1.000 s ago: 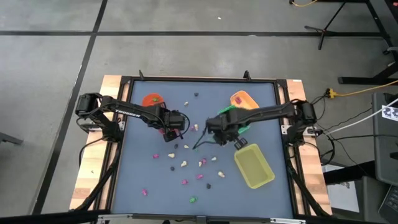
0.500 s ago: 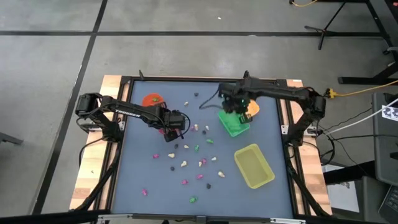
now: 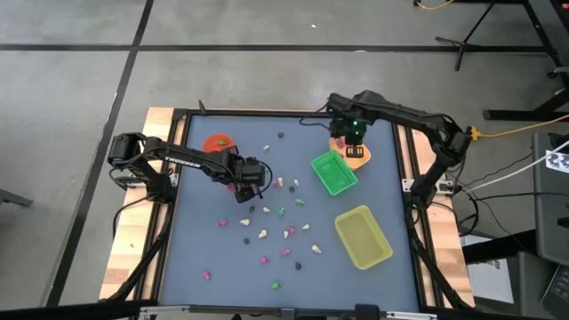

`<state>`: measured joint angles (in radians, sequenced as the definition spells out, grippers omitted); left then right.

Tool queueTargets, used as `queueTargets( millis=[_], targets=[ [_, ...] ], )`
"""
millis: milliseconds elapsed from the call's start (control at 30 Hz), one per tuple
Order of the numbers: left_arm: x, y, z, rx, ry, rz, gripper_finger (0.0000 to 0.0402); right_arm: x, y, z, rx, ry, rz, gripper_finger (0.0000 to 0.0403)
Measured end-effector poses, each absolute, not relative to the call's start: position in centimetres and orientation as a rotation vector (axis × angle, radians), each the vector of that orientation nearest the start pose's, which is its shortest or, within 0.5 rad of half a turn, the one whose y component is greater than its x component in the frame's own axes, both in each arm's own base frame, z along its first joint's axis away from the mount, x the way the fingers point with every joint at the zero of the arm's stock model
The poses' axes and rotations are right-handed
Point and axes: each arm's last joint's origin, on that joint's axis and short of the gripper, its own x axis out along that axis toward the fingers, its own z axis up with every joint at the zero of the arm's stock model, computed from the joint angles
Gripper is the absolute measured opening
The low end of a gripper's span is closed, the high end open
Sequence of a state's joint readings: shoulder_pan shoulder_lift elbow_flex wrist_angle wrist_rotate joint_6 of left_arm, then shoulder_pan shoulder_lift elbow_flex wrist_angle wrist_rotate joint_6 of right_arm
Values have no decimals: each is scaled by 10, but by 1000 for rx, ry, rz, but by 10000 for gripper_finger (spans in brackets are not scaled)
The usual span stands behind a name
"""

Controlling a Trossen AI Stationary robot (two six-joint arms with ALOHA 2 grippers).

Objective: Sort Halloween decoration
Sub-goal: Put the pink skeleton toy into the yellow bin, then put the green skeleton toy into the orange bin

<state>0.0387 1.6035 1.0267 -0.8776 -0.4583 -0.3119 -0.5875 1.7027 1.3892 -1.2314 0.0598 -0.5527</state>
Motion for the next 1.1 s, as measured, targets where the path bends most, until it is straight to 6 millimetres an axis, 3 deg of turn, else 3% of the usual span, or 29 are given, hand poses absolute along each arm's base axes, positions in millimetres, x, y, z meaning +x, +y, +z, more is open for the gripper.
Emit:
queueTargets(
  millis=[267, 600, 767, 1100],
  targets=[
    [277, 24, 191, 54, 1348, 620, 188, 253, -174, 242, 3, 1594, -90, 55],
    [277, 24, 191, 54, 1348, 620, 188, 257, -176, 242, 13, 1550, -142, 162],
    [277, 24, 191, 54, 1348, 620, 188, 257, -176, 242, 13, 1550, -142, 197],
    [277, 24, 191, 53, 1348, 620, 188, 257, -176, 242, 14, 1551, -141, 214]
  ],
)
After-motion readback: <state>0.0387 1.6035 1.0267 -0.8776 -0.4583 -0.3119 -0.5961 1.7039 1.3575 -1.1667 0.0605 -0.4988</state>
